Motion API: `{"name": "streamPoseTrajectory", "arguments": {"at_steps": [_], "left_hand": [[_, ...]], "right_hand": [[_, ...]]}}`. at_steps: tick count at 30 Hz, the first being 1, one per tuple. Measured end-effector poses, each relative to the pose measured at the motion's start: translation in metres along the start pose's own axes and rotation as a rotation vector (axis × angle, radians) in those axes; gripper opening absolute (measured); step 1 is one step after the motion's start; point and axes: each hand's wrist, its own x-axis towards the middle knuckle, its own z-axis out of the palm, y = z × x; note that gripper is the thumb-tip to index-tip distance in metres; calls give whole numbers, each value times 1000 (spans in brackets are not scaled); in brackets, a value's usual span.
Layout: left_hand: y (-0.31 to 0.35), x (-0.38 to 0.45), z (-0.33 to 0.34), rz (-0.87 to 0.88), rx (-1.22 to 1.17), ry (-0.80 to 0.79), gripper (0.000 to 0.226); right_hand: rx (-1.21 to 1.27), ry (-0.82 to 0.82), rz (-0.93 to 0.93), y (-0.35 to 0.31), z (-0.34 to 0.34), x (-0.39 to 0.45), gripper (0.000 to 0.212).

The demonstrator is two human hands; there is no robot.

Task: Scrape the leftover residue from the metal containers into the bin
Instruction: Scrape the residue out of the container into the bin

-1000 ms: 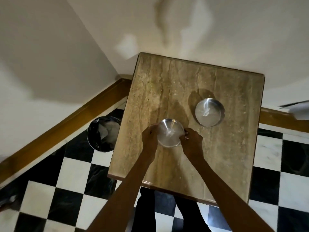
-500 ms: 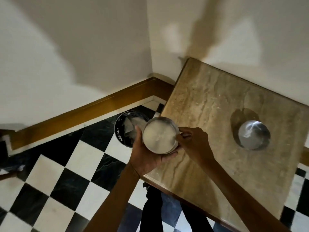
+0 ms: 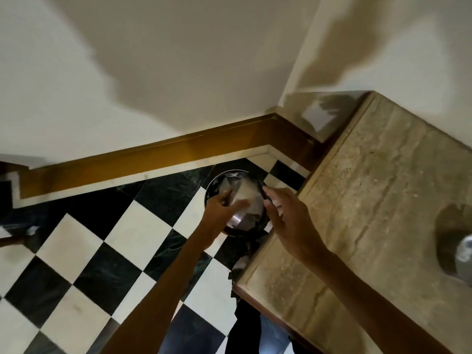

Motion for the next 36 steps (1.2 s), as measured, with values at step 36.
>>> {"name": "streamPoseTrajectory", "arguments": {"at_steps": [36], "left_hand": [[-39,38,-11,587,866,138,125]], "right_hand": [[-748,-377,-384,21,50,18,92]]}}
